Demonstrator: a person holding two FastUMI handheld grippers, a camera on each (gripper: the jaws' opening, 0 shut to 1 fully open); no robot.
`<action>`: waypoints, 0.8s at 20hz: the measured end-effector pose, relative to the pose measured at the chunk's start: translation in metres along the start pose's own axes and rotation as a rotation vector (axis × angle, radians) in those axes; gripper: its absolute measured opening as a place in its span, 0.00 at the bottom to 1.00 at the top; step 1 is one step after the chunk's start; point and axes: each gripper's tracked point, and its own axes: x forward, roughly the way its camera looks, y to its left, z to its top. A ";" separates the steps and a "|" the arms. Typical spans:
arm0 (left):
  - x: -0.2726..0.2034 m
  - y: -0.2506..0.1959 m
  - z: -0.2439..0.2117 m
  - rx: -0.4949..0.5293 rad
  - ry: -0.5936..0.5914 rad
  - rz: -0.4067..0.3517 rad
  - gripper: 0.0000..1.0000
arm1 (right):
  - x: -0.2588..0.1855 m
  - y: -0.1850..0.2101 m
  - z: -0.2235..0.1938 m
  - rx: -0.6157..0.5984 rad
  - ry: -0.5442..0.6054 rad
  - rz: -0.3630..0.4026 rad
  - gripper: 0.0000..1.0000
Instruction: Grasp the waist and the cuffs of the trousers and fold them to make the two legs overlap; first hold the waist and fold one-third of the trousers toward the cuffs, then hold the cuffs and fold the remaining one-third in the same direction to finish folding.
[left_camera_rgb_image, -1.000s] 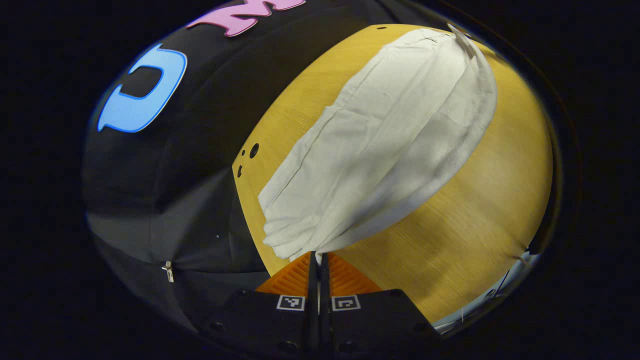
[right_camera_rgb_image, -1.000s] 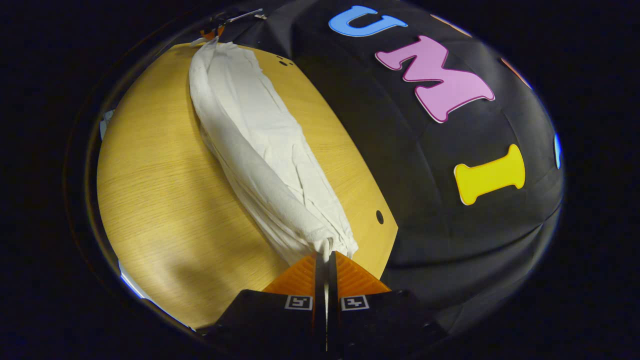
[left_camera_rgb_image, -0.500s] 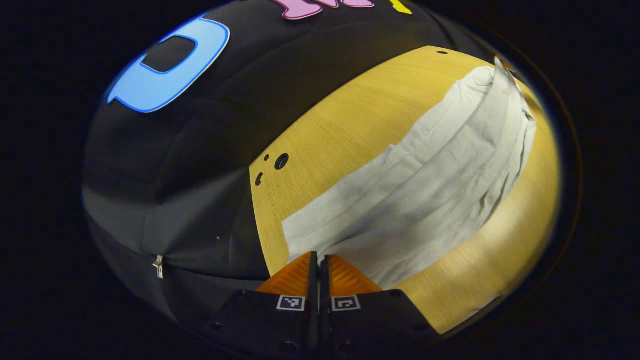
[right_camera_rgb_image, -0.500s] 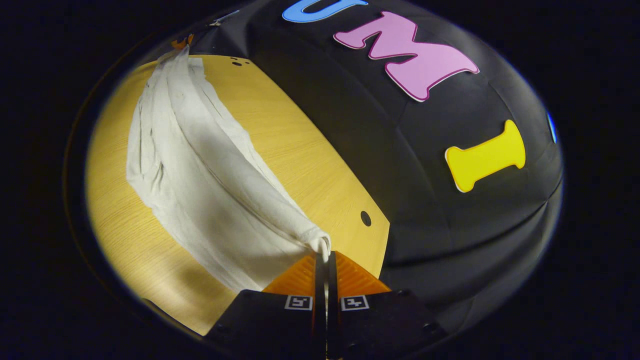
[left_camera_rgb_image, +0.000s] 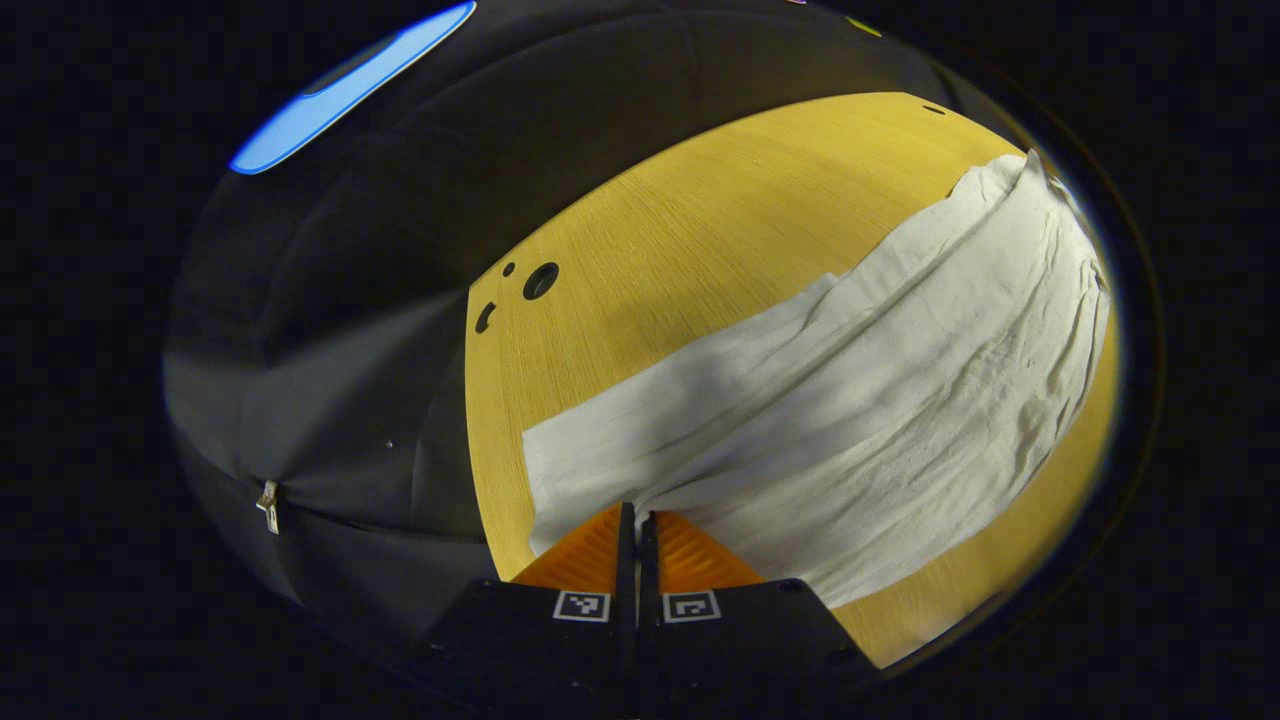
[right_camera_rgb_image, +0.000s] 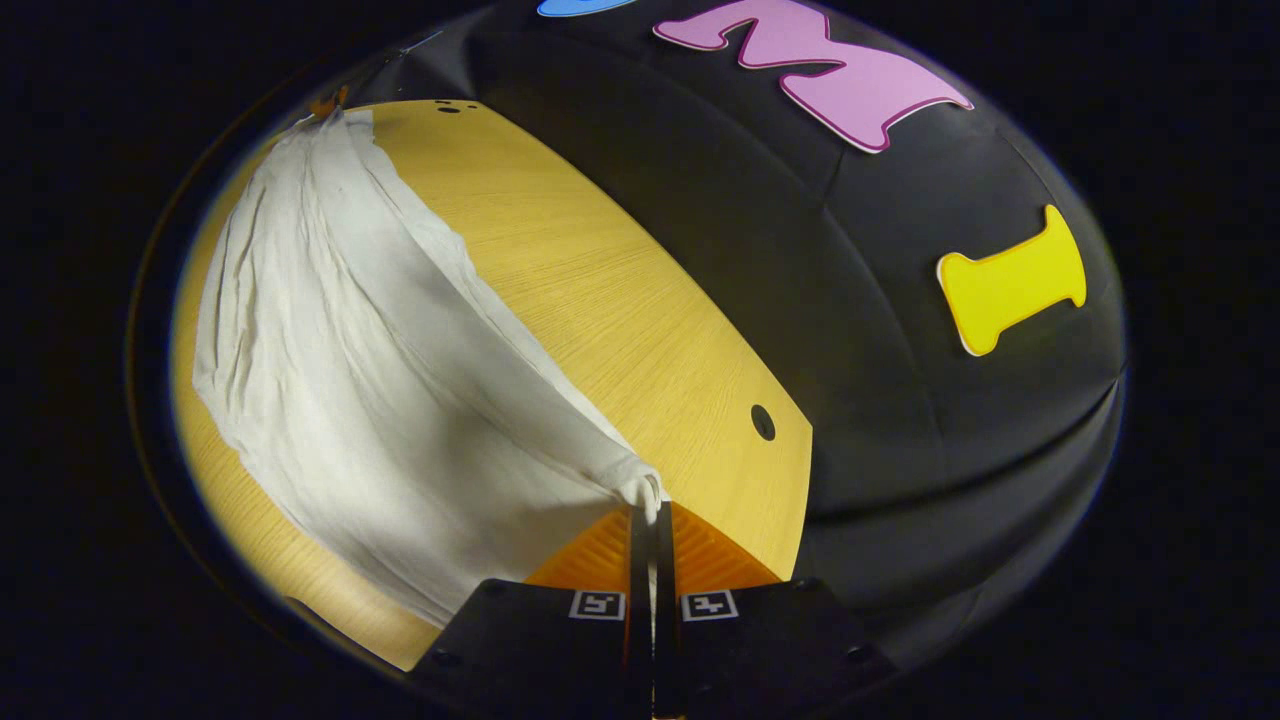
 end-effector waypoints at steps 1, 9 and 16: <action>0.005 -0.001 0.002 0.006 0.005 0.000 0.05 | 0.006 0.001 -0.002 0.006 0.010 0.004 0.06; 0.031 -0.010 -0.003 -0.004 0.034 0.009 0.06 | 0.033 0.014 -0.019 0.016 0.104 0.015 0.26; 0.024 0.023 0.007 0.145 0.020 0.158 0.71 | 0.014 -0.020 -0.015 0.058 0.074 -0.109 0.76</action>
